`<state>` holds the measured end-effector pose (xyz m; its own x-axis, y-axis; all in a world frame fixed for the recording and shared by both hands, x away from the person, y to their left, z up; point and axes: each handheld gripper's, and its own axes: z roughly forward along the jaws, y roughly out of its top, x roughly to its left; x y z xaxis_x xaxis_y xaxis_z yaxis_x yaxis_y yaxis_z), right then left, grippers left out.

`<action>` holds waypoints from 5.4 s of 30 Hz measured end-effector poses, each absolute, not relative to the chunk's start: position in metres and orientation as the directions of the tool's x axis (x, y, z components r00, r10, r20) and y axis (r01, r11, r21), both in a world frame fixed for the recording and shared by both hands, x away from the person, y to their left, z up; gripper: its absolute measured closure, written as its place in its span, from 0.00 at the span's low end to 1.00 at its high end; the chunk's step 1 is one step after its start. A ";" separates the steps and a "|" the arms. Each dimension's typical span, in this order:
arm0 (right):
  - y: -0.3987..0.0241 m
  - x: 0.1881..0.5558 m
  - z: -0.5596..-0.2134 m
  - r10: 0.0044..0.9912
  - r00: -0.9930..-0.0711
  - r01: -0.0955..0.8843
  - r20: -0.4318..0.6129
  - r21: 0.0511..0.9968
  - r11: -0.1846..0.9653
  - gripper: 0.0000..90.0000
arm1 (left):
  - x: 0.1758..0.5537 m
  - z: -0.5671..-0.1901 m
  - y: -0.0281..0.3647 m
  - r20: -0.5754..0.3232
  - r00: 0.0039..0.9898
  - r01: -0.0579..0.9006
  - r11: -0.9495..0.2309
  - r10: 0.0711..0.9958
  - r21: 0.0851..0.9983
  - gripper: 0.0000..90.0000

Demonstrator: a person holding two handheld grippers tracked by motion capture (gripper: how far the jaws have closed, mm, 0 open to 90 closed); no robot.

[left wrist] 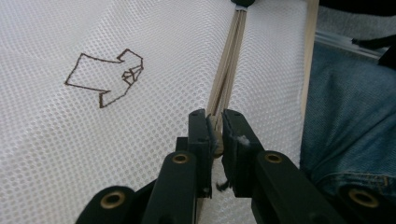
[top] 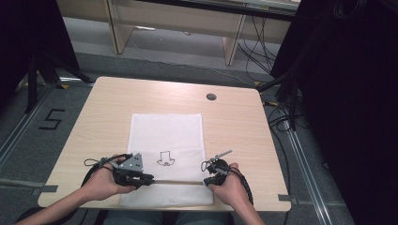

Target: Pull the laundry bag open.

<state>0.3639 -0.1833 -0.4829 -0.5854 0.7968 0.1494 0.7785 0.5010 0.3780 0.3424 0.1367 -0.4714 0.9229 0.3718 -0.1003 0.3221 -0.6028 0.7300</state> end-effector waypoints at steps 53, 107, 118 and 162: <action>-0.183 0.364 -0.483 0.798 -0.584 0.779 0.150 0.378 0.500 1.00 | 0.341 -0.470 0.156 -0.105 0.908 0.349 -0.595 0.405 0.724 0.91; -0.183 0.364 -0.483 0.797 -0.585 0.779 0.149 0.377 0.501 1.00 | 0.336 -0.470 0.190 -0.103 0.880 0.389 -0.579 0.464 0.717 0.91; -0.183 0.364 -0.483 0.797 -0.586 0.779 0.148 0.376 0.502 1.00 | 0.334 -0.475 0.213 -0.095 0.848 0.433 -0.580 0.521 0.690 0.91; -0.179 0.356 -0.479 0.779 -0.619 0.733 0.101 0.432 0.526 0.75 | 0.356 -0.472 0.216 -0.103 0.788 0.418 -0.405 0.607 0.813 0.49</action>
<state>0.3560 -0.1793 -0.4793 -0.6186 0.7792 0.1009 0.7327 0.5257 0.4322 0.3560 0.2156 -0.4721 0.7880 0.6069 -0.1030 0.4181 -0.4050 0.8131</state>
